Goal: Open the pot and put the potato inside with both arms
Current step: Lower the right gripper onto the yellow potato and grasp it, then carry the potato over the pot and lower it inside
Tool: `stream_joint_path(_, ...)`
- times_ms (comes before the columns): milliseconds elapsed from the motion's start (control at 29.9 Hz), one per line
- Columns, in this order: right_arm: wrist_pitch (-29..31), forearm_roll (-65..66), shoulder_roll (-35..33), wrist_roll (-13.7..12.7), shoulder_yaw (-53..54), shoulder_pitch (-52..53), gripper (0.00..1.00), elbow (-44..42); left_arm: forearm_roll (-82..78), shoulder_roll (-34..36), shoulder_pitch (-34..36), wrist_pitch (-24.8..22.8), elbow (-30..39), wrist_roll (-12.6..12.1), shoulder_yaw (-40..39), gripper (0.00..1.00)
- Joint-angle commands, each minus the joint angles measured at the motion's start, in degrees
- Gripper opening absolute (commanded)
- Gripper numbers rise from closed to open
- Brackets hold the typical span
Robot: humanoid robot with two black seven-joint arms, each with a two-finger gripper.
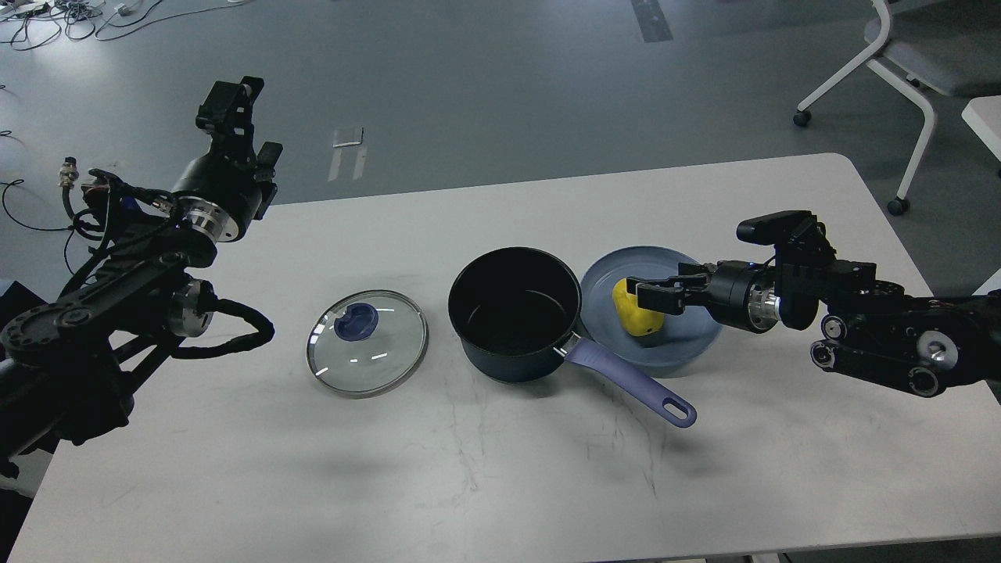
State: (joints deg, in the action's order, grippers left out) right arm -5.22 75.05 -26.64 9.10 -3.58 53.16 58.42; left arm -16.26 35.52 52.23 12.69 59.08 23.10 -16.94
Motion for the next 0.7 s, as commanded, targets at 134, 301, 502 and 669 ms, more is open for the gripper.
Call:
stream_joint_path(134,0.4,0.1,4.3,0.0,-2.1,0.1,1.00,-3.6,-1.3,0.2,-0.2,0.0,-1.7,1.2,0.4,0.98)
stream_joint_path(301,0.5,0.2,5.5,0.4,-3.0,0.4,1.00,-4.8,-6.1,-0.4,-1.3,-0.1,-4.1,3.0,0.9,0.98)
stream_joint_path(502,0.8,0.5,5.7,0.7,-5.5,1.2,0.95,-5.0,-6.9,-0.3,-2.0,-0.2,-4.2,4.0,0.9,0.98)
stream_joint_path(669,0.7,0.8,5.6,1.2,-10.4,3.3,0.69,-4.9,-6.9,-0.6,-2.5,-0.1,-4.4,4.1,0.9,0.98)
